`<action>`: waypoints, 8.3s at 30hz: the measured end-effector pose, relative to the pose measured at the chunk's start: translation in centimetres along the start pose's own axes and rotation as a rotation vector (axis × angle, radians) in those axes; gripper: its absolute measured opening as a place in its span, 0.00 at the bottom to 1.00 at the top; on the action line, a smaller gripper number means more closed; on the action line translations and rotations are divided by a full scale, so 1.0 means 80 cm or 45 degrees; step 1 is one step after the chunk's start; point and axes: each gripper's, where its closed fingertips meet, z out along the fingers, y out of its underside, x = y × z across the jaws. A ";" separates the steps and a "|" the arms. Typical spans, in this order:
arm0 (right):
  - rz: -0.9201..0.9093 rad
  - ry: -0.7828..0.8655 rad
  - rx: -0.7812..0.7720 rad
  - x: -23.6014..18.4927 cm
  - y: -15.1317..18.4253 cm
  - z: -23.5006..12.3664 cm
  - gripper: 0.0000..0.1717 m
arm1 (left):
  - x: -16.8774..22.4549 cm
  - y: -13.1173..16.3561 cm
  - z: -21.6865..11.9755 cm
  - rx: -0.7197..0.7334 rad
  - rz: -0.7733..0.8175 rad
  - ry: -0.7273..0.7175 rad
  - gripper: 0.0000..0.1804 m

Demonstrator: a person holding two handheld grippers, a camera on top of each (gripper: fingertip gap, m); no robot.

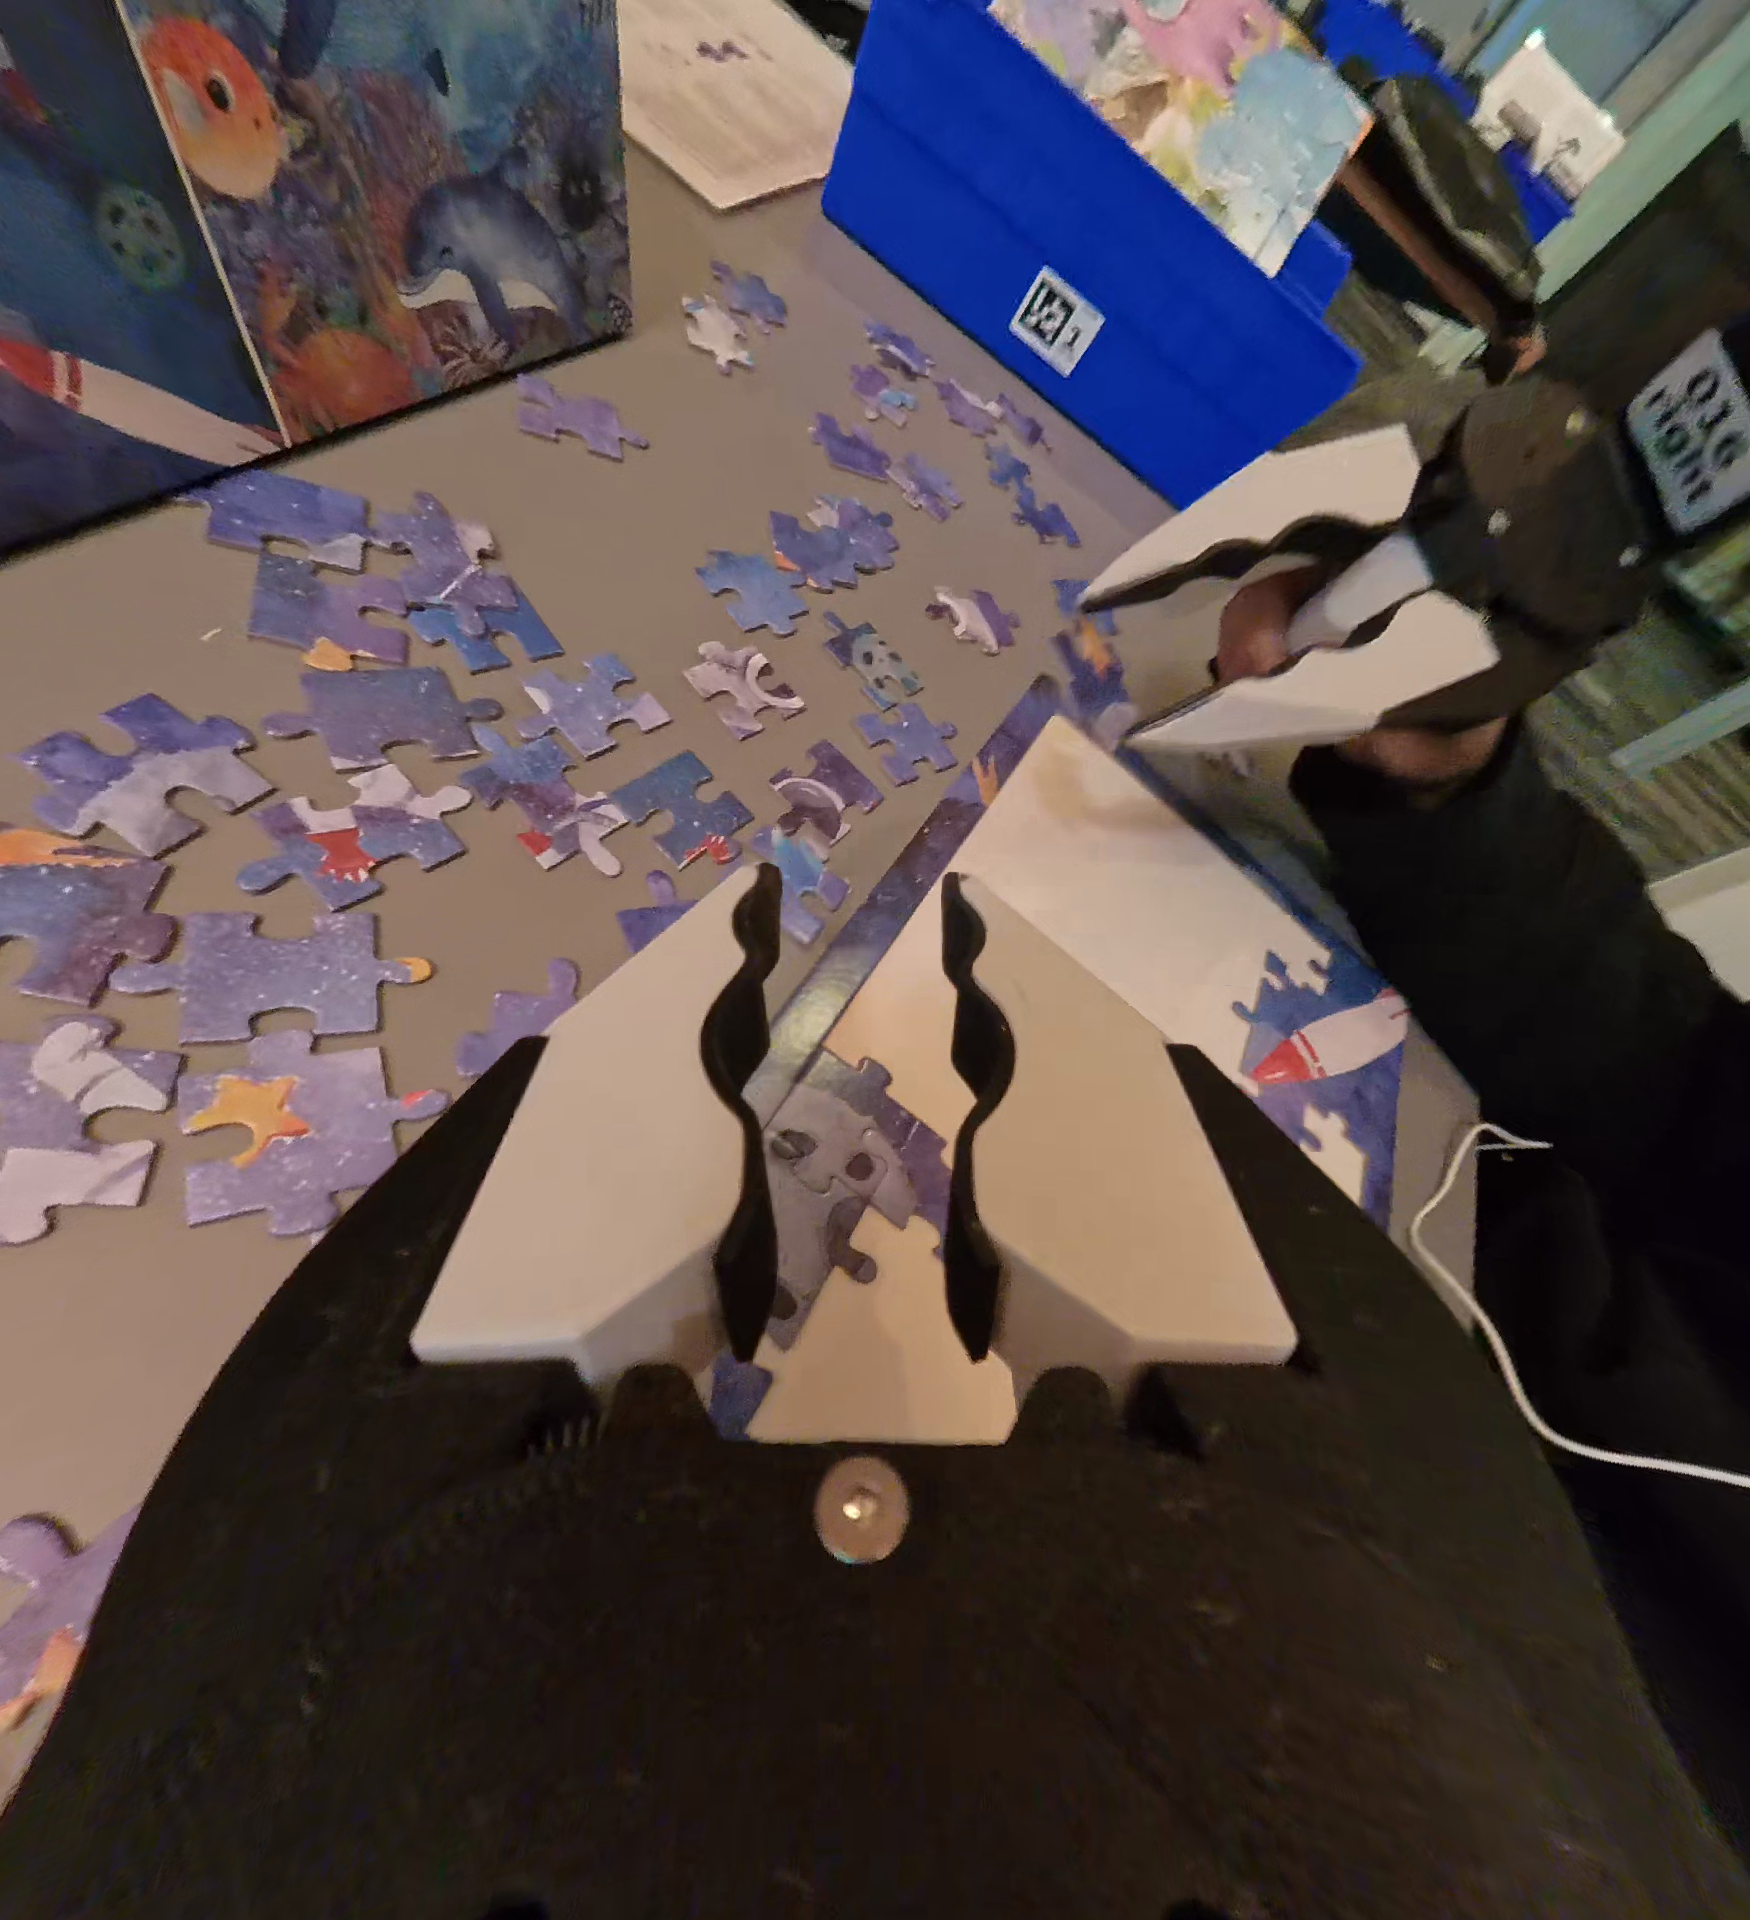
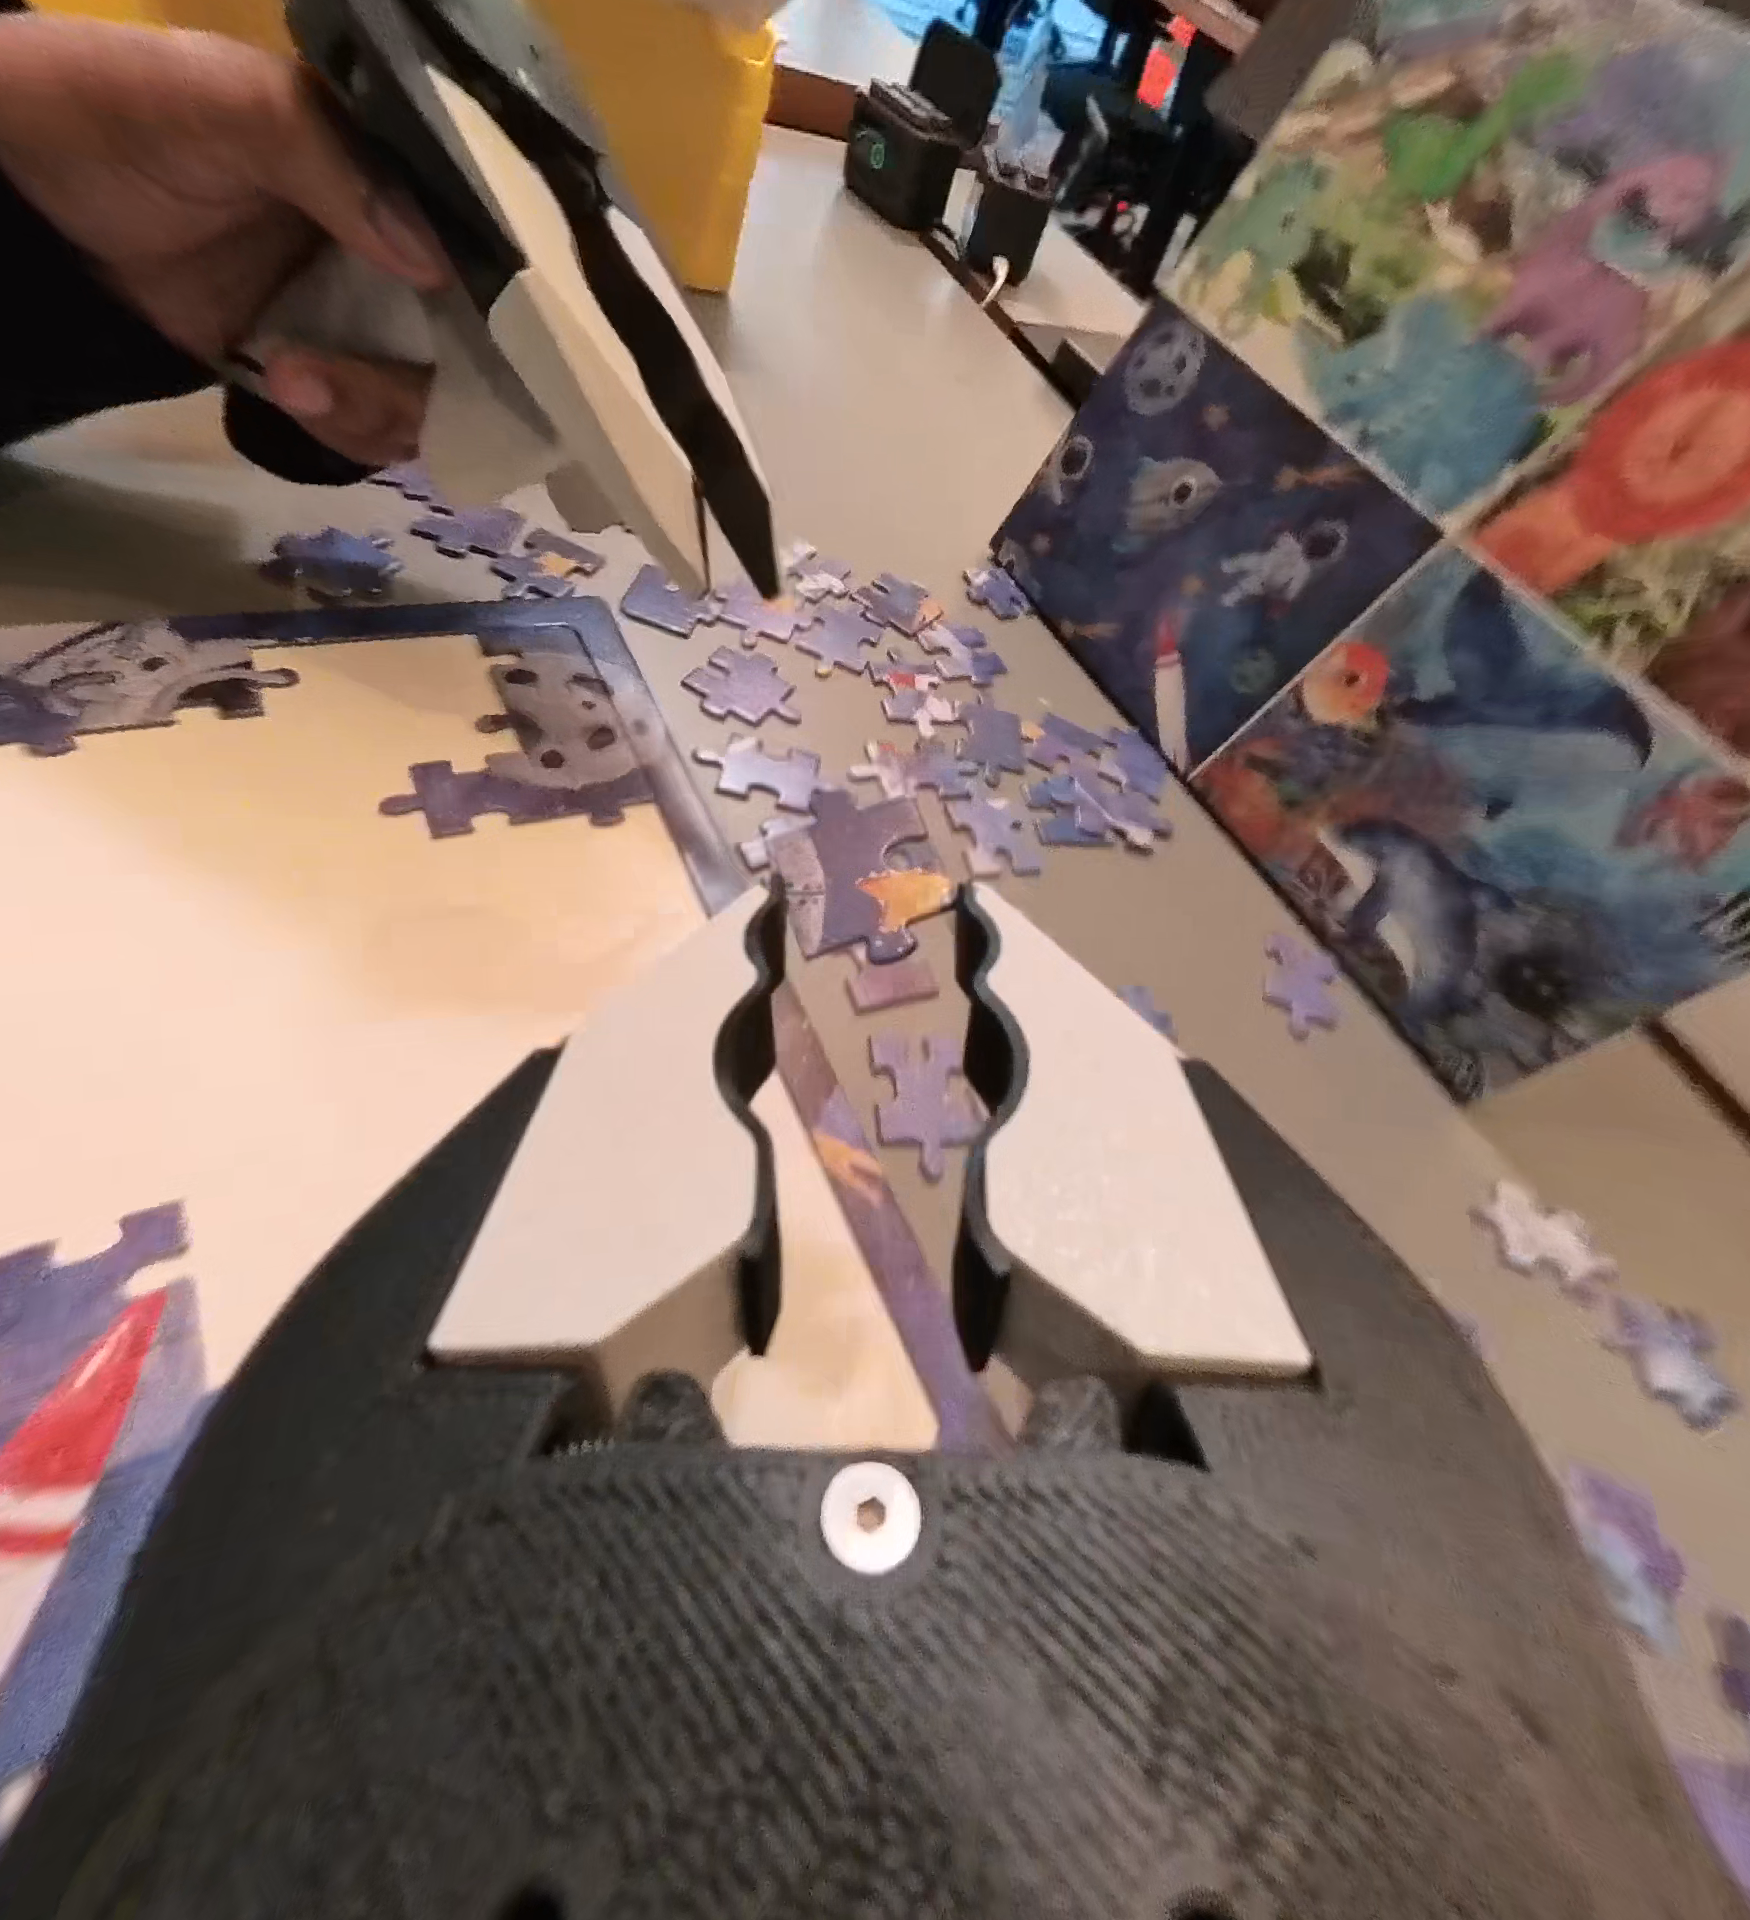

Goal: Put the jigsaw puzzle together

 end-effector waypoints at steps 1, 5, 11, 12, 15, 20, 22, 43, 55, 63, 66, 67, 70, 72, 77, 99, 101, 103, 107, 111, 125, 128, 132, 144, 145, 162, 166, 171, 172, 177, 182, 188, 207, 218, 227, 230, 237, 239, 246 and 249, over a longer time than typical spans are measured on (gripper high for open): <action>0.063 -0.050 -0.009 -0.002 0.008 -0.006 0.18 | -0.002 0.004 0.002 -0.026 0.014 -0.019 0.15; 0.167 -0.197 -0.171 -0.026 0.051 -0.008 0.18 | -0.004 0.022 0.013 -0.141 0.080 -0.061 0.10; 0.091 -0.231 -0.330 -0.046 0.074 0.008 0.18 | -0.020 0.021 0.013 -0.134 0.091 -0.152 0.09; 0.094 -0.228 -0.324 -0.045 0.073 0.007 0.18 | -0.023 0.018 0.011 -0.118 0.084 -0.164 0.09; 0.121 -0.221 -0.291 -0.042 0.067 0.005 0.18 | -0.033 0.011 0.002 -0.070 0.069 -0.205 0.09; 0.103 -0.183 -0.267 -0.037 0.062 0.006 0.18 | -0.043 -0.003 -0.012 0.025 0.045 -0.254 0.09; 0.106 -0.170 -0.253 -0.035 0.059 0.006 0.18 | -0.042 -0.009 -0.015 0.063 0.041 -0.254 0.09; 0.104 -0.062 -0.050 -0.024 0.019 0.007 0.18 | -0.045 -0.006 -0.010 0.013 0.194 -0.372 0.10; 0.113 -0.047 -0.041 -0.027 0.017 0.016 0.18 | -0.065 0.000 -0.015 -0.053 0.288 -0.541 0.09; 0.122 -0.051 -0.034 -0.028 0.017 0.018 0.18 | -0.070 -0.005 -0.021 -0.029 0.302 -0.593 0.08; 0.124 -0.052 -0.035 -0.028 0.018 0.019 0.18 | -0.072 -0.008 -0.023 -0.012 0.295 -0.602 0.08; 0.123 -0.052 -0.034 -0.028 0.018 0.019 0.18 | -0.072 -0.009 -0.024 -0.007 0.293 -0.607 0.08; 0.120 -0.049 -0.033 -0.028 0.017 0.019 0.18 | -0.073 -0.011 -0.027 0.011 0.288 -0.613 0.08; 0.120 -0.049 -0.032 -0.028 0.017 0.019 0.18 | -0.073 -0.014 -0.029 0.027 0.285 -0.617 0.08; 0.121 -0.051 -0.030 -0.028 0.017 0.019 0.18 | -0.074 -0.018 -0.033 0.061 0.268 -0.621 0.08; 0.108 -0.062 -0.024 -0.031 0.016 0.020 0.18 | -0.076 -0.020 -0.036 0.073 0.268 -0.638 0.08; 0.108 -0.063 -0.023 -0.031 0.016 0.020 0.18 | -0.075 -0.020 -0.036 0.073 0.270 -0.639 0.08; 0.106 -0.065 -0.023 -0.032 0.016 0.020 0.18 | -0.075 -0.020 -0.036 0.072 0.271 -0.639 0.08; 0.102 -0.070 -0.021 -0.033 0.015 0.020 0.18 | -0.076 -0.020 -0.036 0.070 0.272 -0.642 0.08; 0.099 -0.073 -0.020 -0.034 0.015 0.020 0.18 | -0.076 -0.020 -0.035 0.067 0.273 -0.643 0.08; 0.091 -0.093 -0.028 -0.038 0.016 0.022 0.18 | -0.076 -0.019 -0.035 0.064 0.276 -0.644 0.08; 0.091 -0.105 -0.040 -0.041 0.018 0.023 0.18 | -0.076 -0.019 -0.035 0.063 0.276 -0.643 0.08; 0.087 -0.115 -0.050 -0.043 0.020 0.025 0.18 | -0.076 -0.019 -0.035 0.062 0.277 -0.644 0.08; 0.099 -0.218 -0.157 -0.062 0.039 0.032 0.18 | -0.076 -0.018 -0.034 0.056 0.278 -0.645 0.08; 0.098 -0.233 -0.181 -0.064 0.042 0.034 0.18 | -0.076 -0.018 -0.034 0.056 0.278 -0.645 0.08; 0.079 -0.265 -0.277 -0.073 0.057 0.038 0.18 | -0.077 -0.016 -0.033 0.044 0.284 -0.651 0.08; 0.052 -0.183 -0.323 -0.053 0.068 0.027 0.18 | -0.077 -0.017 -0.033 0.043 0.287 -0.656 0.08; 0.187 0.045 -0.266 0.018 0.091 -0.035 0.18 | -0.078 -0.017 -0.036 0.048 0.288 -0.661 0.08; 0.228 0.068 -0.242 0.029 0.097 -0.050 0.18 | -0.078 -0.018 -0.036 0.050 0.289 -0.660 0.08; 0.305 0.175 -0.203 0.062 0.132 -0.112 0.18 | -0.079 -0.015 -0.033 0.026 0.302 -0.674 0.08; 0.301 0.130 -0.169 0.057 0.136 -0.132 0.18 | -0.081 -0.013 -0.032 0.016 0.300 -0.677 0.08; 0.253 -0.004 -0.287 0.029 0.148 -0.119 0.18 | -0.081 -0.013 -0.031 0.017 0.295 -0.676 0.08; 0.292 0.029 -0.258 0.037 0.144 -0.121 0.21 | -0.082 -0.013 -0.031 0.015 0.298 -0.679 0.08; 0.223 0.422 -0.086 0.098 0.120 -0.157 0.17 | -0.083 -0.013 -0.031 0.013 0.302 -0.683 0.08; 0.262 0.586 0.011 0.124 0.110 -0.182 0.14 | -0.083 -0.013 -0.031 0.013 0.303 -0.686 0.08; 0.283 0.586 0.027 0.125 0.110 -0.183 0.14 | -0.083 -0.013 -0.031 0.014 0.304 -0.686 0.08; 0.308 0.591 0.001 0.127 0.117 -0.181 0.14 | -0.083 -0.013 -0.032 0.015 0.307 -0.690 0.08; 0.313 0.590 -0.004 0.127 0.118 -0.180 0.14 | -0.083 -0.013 -0.032 0.016 0.307 -0.689 0.08; 0.364 0.580 -0.005 0.129 0.123 -0.178 0.14 | -0.082 -0.013 -0.031 0.015 0.311 -0.691 0.08; 0.373 0.582 -0.005 0.129 0.124 -0.179 0.14 | -0.082 -0.015 -0.032 0.022 0.312 -0.699 0.08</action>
